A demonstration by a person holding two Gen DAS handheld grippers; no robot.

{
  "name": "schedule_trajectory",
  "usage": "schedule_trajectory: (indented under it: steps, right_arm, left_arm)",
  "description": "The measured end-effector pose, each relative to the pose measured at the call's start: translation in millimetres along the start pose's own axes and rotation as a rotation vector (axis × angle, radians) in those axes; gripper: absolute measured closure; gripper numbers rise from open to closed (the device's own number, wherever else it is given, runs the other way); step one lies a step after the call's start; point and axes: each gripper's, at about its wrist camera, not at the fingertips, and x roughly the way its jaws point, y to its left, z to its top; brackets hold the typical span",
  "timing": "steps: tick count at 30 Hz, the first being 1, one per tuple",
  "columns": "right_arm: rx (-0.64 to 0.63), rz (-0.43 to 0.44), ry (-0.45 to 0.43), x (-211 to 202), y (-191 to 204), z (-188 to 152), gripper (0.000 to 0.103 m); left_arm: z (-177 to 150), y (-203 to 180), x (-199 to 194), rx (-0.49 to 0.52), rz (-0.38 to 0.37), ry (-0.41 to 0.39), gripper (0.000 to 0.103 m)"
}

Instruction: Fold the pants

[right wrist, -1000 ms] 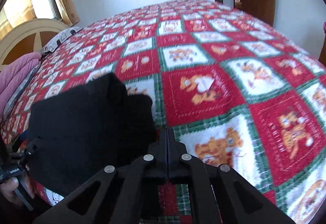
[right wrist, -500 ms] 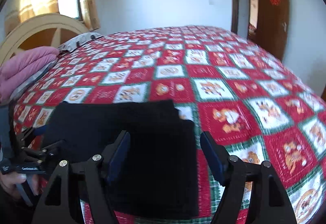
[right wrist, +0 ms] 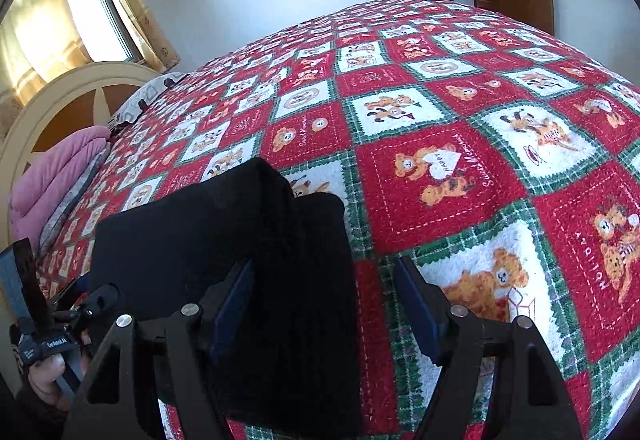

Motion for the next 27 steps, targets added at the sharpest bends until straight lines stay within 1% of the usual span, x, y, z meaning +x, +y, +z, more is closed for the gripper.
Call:
schedule_trajectory:
  steps: [2, 7, 8, 10, 11, 12, 14, 15, 17, 18, 19, 20, 21, 22, 23, 24, 25, 27]
  right_arm:
    - [-0.004, 0.000, 0.003, 1.5, 1.0, 0.3, 0.031]
    - [0.001, 0.025, 0.025, 5.4, 2.7, -3.1, 0.032]
    - [-0.013, 0.031, 0.033, 6.2, 6.3, -4.7, 0.035]
    - [-0.034, 0.045, 0.039, 6.2, 12.5, -6.7, 0.040]
    - [-0.040, 0.045, 0.039, 6.0, 13.7, -7.1, 0.040]
    - [-0.048, 0.038, 0.041, 6.4, 15.2, -7.7, 0.040]
    - [-0.045, 0.046, 0.048, 8.1, 14.5, -7.5, 0.048]
    - [-0.039, 0.059, 0.053, 8.0, 13.9, -7.1, 0.050]
    - [-0.043, 0.079, 0.059, 7.4, 15.4, -7.3, 0.057]
    - [-0.045, 0.080, 0.059, 6.7, 15.9, -7.9, 0.058]
    - [-0.051, 0.077, 0.056, 6.0, 17.0, -8.6, 0.062]
    - [-0.057, 0.077, 0.051, 4.8, 18.6, -9.0, 0.066]
    - [-0.061, 0.076, 0.045, 3.7, 20.3, -9.2, 0.068]
    - [-0.068, 0.072, 0.036, 1.4, 22.6, -9.5, 0.071]
    - [-0.076, 0.065, 0.027, -0.8, 25.2, -9.7, 0.073]
    - [-0.088, 0.058, 0.012, -5.6, 29.8, -10.4, 0.073]
    - [-0.100, 0.055, -0.002, -9.8, 33.9, -10.9, 0.074]
    - [-0.120, 0.054, -0.027, -19.5, 41.5, -11.0, 0.075]
  left_arm:
    - [-2.2, 2.6, -0.9, -0.009, -0.012, -0.011, 0.000]
    - [-2.8, -2.8, 3.5, 0.012, 0.021, -0.007, 0.000]
    - [-1.3, -2.1, 1.6, 0.010, 0.025, -0.006, 0.000]
    - [2.0, 2.2, -13.0, -0.015, 0.057, -0.068, 0.000]
    - [3.4, 4.9, -18.0, -0.020, 0.065, -0.093, 0.000]
    - [5.0, 9.9, -19.3, -0.035, 0.060, -0.094, 0.000]
    - [3.9, 20.0, -9.8, -0.075, 0.034, -0.038, 0.000]
    - [0.6, 26.1, -4.8, -0.106, 0.015, -0.024, 0.000]
    - [-1.9, 22.5, -6.1, -0.087, 0.023, -0.043, 0.000]
    - [-1.7, 19.1, -5.3, -0.069, 0.032, -0.036, 0.000]
    - [-1.9, 16.8, -5.2, -0.059, 0.028, -0.035, 0.001]
    - [-2.6, 15.0, -5.5, -0.051, 0.008, -0.036, 0.004]
    - [-3.8, 13.7, -5.7, -0.045, -0.011, -0.034, 0.016]
    - [-5.3, 11.5, -5.6, -0.033, -0.030, -0.028, 0.030]
    - [-6.4, 9.0, -6.3, -0.021, -0.040, -0.027, 0.039]
    - [-6.7, 6.6, -6.9, -0.009, -0.060, -0.026, 0.058]
    - [-5.6, 6.2, -8.8, -0.009, -0.065, -0.028, 0.071]
    - [-2.2, 8.4, -10.0, -0.022, -0.079, -0.025, 0.081]
